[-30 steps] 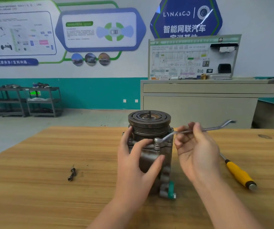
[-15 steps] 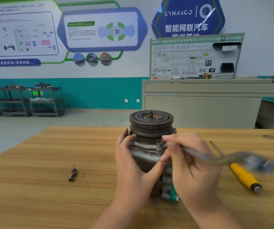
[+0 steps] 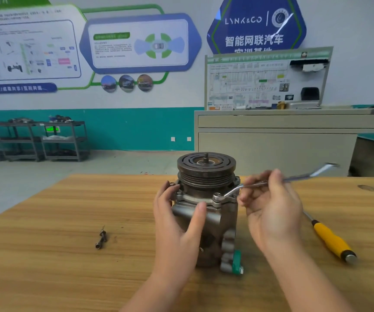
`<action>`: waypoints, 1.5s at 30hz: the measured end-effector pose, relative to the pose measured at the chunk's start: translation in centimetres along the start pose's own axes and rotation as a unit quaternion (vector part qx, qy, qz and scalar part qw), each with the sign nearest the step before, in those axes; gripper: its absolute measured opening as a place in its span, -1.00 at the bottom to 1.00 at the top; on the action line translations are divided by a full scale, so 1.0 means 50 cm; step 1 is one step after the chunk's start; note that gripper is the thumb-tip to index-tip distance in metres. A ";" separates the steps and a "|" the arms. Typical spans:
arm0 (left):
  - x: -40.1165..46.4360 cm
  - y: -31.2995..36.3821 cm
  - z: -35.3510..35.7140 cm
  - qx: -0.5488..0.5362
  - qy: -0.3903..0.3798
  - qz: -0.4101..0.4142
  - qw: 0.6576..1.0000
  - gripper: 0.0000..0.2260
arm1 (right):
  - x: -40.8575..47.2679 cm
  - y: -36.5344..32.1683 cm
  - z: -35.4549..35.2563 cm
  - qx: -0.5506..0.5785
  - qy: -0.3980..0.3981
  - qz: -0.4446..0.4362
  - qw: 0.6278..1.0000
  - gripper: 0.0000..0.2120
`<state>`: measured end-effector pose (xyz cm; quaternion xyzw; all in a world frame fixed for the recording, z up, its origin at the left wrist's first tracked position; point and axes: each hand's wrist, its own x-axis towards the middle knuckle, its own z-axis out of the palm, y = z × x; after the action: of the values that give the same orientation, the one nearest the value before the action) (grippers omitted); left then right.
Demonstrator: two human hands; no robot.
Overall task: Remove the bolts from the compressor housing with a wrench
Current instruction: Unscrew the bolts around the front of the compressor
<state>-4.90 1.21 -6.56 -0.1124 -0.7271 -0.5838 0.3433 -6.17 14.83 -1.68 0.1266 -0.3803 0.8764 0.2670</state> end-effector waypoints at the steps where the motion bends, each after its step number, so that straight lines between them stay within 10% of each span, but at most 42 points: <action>1: 0.000 0.002 -0.001 -0.005 0.003 -0.005 1.000 -0.60 | 0.011 -0.007 -0.006 0.027 -0.009 0.052 0.998 -0.72; 13: 0.035 0.003 -0.032 -0.149 0.013 -0.083 0.985 -0.80 | -0.034 -0.013 0.012 -0.152 -0.083 -0.248 0.953 -0.84; 22: 0.047 0.002 -0.044 -0.208 0.017 -0.104 0.972 -0.79 | -0.064 0.031 0.011 -0.334 -0.200 -0.472 0.791 -0.76; 28: 0.046 0.008 -0.042 -0.204 0.035 -0.111 0.972 -0.81 | -0.032 0.022 0.025 -0.071 0.024 -0.219 0.973 -0.77; 32: 0.044 0.012 -0.041 -0.213 0.036 -0.117 0.969 -0.79 | 0.035 0.004 0.007 0.081 0.043 0.103 0.991 -0.72; 45: 0.039 0.008 -0.035 -0.213 0.039 -0.097 0.971 -0.82 | -0.037 -0.015 0.020 -0.170 -0.043 -0.262 0.949 -0.83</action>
<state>-5.48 -0.78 -4.88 -0.0888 -0.5797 -0.7596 0.2811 -4.19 13.82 -1.35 0.2119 -0.4882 0.6915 0.4884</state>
